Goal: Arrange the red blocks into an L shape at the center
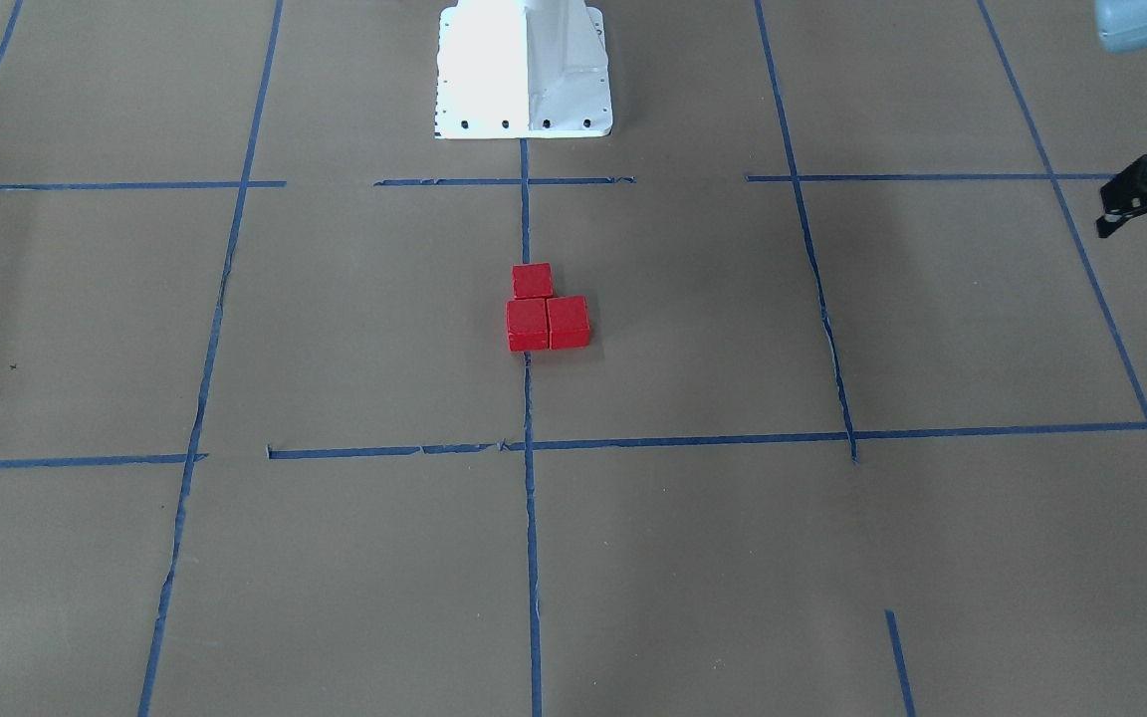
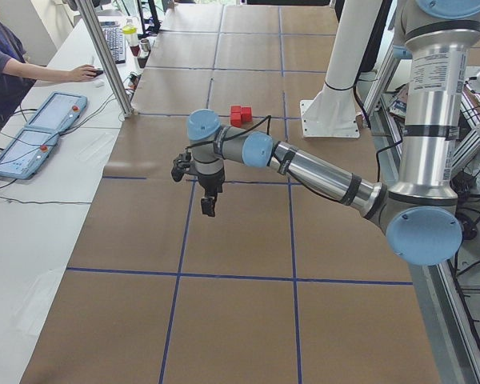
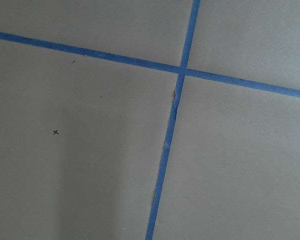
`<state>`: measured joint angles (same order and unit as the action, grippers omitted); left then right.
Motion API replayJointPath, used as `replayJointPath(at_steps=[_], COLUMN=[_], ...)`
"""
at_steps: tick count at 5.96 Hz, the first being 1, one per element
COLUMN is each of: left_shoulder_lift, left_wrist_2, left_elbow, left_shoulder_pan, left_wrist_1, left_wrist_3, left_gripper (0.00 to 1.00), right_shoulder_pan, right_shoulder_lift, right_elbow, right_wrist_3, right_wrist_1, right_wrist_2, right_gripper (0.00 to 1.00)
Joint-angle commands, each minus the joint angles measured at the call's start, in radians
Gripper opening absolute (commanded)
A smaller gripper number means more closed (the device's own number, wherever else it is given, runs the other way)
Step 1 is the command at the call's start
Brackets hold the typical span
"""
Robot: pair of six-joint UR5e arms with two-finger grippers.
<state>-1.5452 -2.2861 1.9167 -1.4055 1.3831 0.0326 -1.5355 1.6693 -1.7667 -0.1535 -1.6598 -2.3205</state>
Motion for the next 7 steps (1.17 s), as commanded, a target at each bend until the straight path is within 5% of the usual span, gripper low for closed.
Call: replayJointPath(at_steps=[1, 4, 5, 7], left_shoulder_lift=[0.083, 0.116, 0.152, 0.184], left_wrist_2=[-0.006, -0.088, -0.354, -0.043], left_elbow=[-0.082, -0.081, -0.108, -0.139], left_shoulder_pan=[-0.154, -0.188, -0.225, -0.219], left_wrist_1=[0.002, 0.007, 0.098, 0.328], left_wrist_3=[-0.259, -0.214, -0.227, -0.221], left_gripper=[1.0, 1.0, 1.0, 1.0], right_shoulder_pan=[0.0, 0.0, 0.0, 0.0], right_shoulder_lift=[0.001, 0.003, 0.003, 0.003], right_elbow=[-0.003, 0.0, 0.0, 0.0], right_wrist_3=[0.0, 0.0, -0.001, 0.0], right_wrist_1=[0.0, 0.0, 0.002, 0.002], right_wrist_2=[0.0, 0.001, 0.0, 0.0], right_gripper=[1.0, 1.0, 1.0, 1.0])
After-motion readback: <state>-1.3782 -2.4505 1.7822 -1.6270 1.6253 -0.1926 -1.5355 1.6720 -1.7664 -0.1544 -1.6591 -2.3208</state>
